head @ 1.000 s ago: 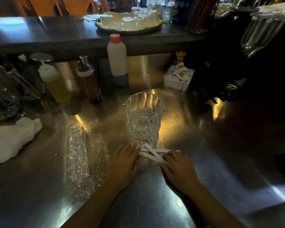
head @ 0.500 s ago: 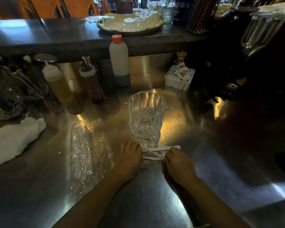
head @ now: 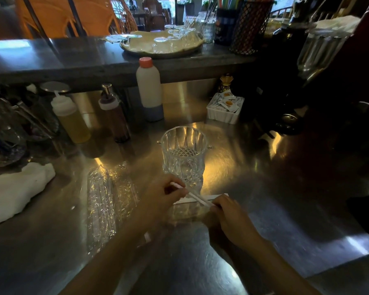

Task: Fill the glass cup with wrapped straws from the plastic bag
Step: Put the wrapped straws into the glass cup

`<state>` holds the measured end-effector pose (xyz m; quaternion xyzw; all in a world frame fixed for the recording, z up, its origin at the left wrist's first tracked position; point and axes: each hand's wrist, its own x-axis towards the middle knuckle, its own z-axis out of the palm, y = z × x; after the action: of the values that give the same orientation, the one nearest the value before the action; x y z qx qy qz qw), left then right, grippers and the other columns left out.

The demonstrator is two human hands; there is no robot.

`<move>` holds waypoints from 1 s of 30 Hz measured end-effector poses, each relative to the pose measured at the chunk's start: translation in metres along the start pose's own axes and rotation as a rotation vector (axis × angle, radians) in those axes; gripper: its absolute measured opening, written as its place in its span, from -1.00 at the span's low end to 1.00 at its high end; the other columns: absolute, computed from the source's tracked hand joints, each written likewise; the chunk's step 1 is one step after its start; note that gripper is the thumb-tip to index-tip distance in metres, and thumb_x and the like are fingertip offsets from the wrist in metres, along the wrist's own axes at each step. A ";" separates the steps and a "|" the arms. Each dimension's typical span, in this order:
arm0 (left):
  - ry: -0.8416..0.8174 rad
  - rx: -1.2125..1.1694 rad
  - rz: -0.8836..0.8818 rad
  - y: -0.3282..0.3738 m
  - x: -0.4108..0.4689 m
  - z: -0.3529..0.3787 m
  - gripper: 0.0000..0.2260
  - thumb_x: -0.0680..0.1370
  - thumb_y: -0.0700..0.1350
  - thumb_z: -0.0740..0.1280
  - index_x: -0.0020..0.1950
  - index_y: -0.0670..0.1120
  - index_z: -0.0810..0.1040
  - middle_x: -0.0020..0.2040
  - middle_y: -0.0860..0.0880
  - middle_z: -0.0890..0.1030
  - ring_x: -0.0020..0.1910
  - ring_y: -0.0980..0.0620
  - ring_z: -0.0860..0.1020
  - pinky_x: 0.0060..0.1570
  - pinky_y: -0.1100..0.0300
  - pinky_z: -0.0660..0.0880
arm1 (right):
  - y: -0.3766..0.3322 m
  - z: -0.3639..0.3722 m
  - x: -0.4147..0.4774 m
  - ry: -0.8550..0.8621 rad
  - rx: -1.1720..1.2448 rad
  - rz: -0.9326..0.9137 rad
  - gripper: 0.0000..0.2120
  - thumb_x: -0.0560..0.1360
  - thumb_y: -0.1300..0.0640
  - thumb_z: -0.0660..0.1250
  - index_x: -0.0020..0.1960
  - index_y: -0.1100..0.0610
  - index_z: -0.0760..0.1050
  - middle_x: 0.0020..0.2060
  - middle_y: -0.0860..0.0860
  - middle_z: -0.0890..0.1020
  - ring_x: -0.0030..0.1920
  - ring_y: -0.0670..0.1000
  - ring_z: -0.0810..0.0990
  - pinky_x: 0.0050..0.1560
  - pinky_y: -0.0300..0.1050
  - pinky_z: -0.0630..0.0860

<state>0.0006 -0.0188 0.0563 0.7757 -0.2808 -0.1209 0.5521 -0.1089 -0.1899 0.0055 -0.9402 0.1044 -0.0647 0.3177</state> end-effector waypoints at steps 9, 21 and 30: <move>0.172 -0.057 0.035 0.024 0.011 -0.009 -0.95 0.46 -0.21 0.37 -0.18 -0.07 0.58 -0.25 -0.04 0.60 -0.24 0.03 0.58 -0.20 0.24 0.51 | -0.026 -0.010 0.004 0.057 0.365 0.062 -0.89 0.52 0.18 0.26 -0.05 -0.01 0.50 -0.31 -0.09 0.59 -0.28 -0.12 0.56 -0.27 -0.31 0.47; 0.332 -0.092 0.302 0.082 0.054 -0.065 -0.85 0.51 -0.23 0.29 -0.21 -0.01 0.50 -0.21 0.03 0.55 -0.25 0.30 0.57 -0.25 0.50 0.49 | -0.061 -0.092 0.035 -0.038 0.951 -0.056 -0.66 0.26 0.20 0.36 0.03 0.20 0.52 -0.19 0.02 0.72 -0.25 -0.02 0.67 -0.35 -0.22 0.57; 0.340 0.078 0.423 0.097 0.088 -0.076 -0.87 0.51 -0.18 0.30 -0.22 -0.03 0.45 -0.23 0.09 0.52 -0.21 0.22 0.55 -0.16 0.46 0.49 | -0.079 -0.110 0.087 0.341 0.839 -0.193 -0.86 0.47 0.24 0.30 -0.22 0.10 0.58 -0.54 -0.11 0.52 -0.53 -0.20 0.40 -0.53 -0.38 0.34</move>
<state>0.0805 -0.0318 0.1840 0.7296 -0.3444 0.1398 0.5740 -0.0329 -0.2133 0.1454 -0.7118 0.0319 -0.2841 0.6415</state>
